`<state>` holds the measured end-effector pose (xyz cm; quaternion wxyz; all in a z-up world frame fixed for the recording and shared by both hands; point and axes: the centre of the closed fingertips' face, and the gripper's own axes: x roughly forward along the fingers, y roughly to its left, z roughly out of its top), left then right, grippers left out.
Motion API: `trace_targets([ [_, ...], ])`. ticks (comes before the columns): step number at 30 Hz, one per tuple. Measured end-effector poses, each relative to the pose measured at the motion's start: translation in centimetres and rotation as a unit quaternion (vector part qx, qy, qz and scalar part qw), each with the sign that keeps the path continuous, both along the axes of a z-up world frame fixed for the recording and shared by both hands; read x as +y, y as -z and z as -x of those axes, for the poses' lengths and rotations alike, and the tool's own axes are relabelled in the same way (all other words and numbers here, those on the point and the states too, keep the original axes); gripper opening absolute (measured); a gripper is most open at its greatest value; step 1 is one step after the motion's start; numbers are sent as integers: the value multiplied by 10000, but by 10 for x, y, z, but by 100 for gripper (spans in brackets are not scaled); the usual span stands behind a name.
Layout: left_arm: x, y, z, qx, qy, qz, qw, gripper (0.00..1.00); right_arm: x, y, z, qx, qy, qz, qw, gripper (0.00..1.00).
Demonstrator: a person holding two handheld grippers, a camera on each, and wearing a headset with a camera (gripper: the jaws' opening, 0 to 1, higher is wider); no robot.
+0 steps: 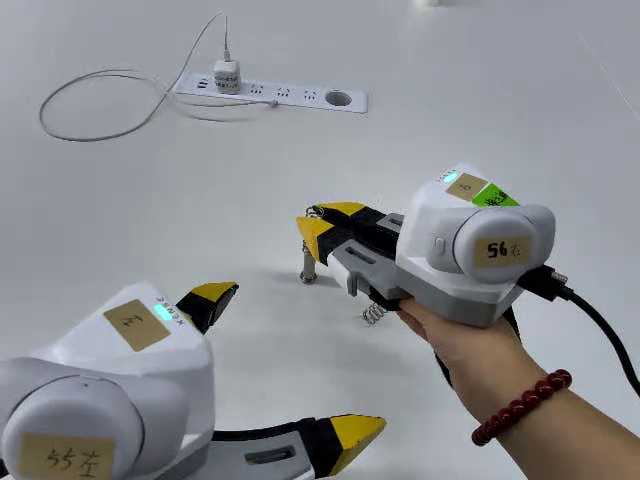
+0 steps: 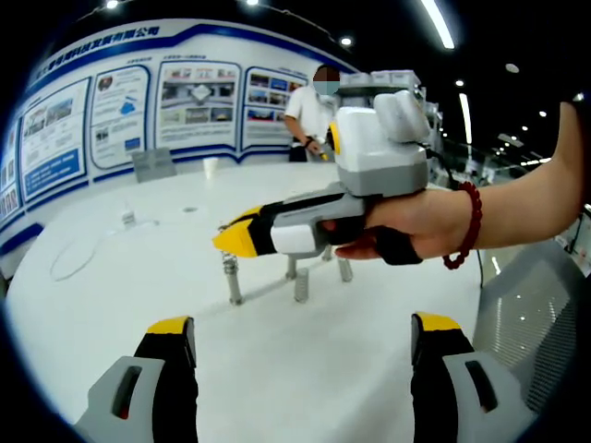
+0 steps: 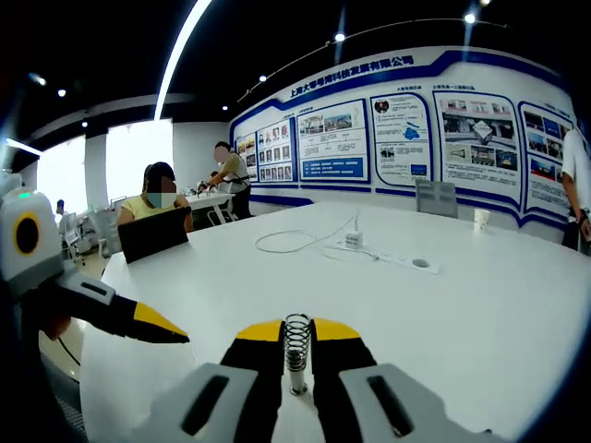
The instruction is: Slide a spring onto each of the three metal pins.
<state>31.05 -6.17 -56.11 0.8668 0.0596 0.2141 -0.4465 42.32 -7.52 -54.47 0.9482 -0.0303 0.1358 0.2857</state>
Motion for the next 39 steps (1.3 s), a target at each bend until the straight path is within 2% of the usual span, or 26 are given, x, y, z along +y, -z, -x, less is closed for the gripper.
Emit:
trace_targets([
  [13, 4, 3, -1, 1, -66, -119, 9999, 97, 0, 18, 2, 291, 8, 226, 9993, 12],
  [27, 6, 3, -1, 0, -99, -122, 9999, 95, -1, 38, 2, 555, 16, 494, 9972, 12],
  [39, 6, 2, 0, 6, -95, -133, 9999, 94, -1, 44, 2, 680, 81, 506, 9964, 12],
])
